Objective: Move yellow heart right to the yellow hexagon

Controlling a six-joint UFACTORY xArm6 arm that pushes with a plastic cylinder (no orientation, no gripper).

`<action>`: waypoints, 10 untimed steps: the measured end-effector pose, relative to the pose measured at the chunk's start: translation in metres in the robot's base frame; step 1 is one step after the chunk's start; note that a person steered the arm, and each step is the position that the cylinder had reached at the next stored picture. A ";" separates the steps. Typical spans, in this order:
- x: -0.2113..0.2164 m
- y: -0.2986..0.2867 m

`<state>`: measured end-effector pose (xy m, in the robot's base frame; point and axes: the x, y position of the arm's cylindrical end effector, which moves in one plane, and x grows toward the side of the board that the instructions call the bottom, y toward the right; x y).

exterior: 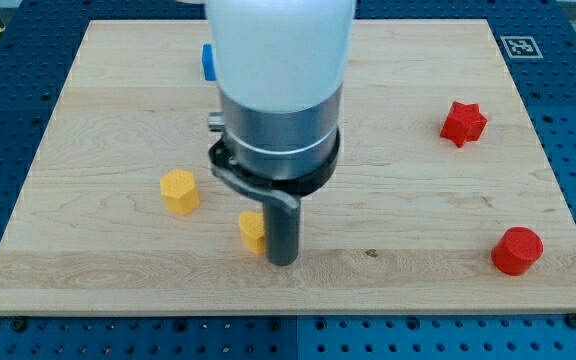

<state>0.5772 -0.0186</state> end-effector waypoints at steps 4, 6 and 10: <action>0.001 -0.029; 0.001 -0.022; -0.016 -0.019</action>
<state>0.5608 -0.0380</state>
